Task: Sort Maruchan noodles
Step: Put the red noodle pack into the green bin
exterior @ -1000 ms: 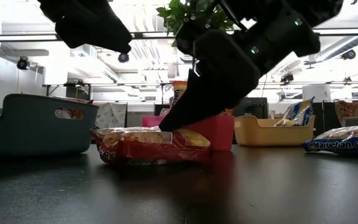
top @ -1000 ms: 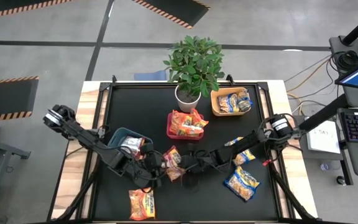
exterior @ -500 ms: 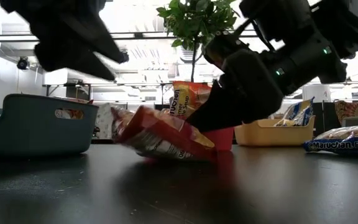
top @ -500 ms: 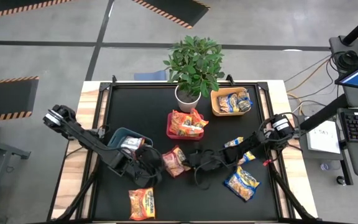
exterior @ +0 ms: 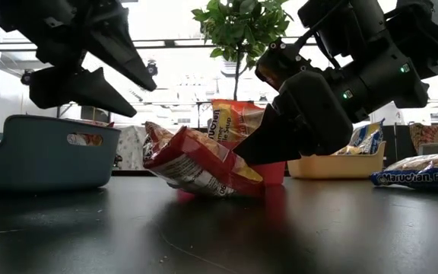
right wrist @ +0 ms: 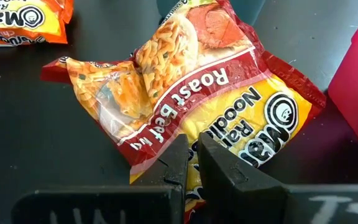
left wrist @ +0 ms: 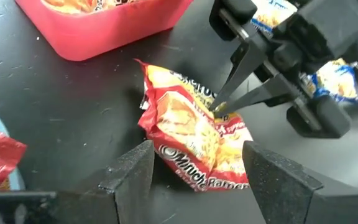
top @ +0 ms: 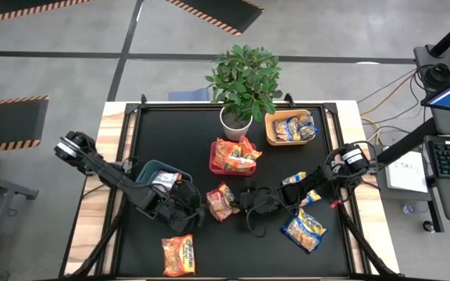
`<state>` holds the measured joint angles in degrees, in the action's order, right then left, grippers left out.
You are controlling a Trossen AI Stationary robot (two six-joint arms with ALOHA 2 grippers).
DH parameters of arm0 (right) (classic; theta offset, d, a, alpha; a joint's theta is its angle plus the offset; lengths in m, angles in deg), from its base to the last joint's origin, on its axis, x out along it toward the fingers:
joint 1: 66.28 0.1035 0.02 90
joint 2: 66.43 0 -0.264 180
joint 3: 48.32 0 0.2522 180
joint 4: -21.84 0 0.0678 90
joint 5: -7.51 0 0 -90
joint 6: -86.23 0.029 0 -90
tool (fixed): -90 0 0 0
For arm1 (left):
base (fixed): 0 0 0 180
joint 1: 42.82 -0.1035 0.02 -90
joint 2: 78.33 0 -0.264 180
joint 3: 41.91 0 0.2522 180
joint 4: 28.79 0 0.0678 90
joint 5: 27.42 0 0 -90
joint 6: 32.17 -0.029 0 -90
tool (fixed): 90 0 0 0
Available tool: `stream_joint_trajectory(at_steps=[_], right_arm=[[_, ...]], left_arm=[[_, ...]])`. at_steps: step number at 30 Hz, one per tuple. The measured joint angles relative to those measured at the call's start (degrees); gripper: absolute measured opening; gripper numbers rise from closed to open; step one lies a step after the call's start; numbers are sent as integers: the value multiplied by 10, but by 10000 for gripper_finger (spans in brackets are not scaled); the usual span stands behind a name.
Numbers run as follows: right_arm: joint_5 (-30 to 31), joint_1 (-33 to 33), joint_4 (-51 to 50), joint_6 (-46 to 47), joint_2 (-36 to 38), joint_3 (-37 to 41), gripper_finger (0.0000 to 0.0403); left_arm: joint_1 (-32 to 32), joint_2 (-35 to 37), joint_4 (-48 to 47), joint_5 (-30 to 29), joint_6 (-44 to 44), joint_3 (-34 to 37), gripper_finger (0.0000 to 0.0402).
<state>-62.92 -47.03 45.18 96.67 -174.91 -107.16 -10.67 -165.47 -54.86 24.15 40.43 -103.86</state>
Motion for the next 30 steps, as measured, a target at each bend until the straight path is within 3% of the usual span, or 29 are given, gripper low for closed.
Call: stream_joint_trajectory(at_steps=[16,30], right_arm=[[0,0,0,-8,0,0,26],[1,0,10,-6,-1,0,26]], left_arm=[[-17,0,6,-1,30,0,245],[-22,-90,44,-3,44,-18,244]])
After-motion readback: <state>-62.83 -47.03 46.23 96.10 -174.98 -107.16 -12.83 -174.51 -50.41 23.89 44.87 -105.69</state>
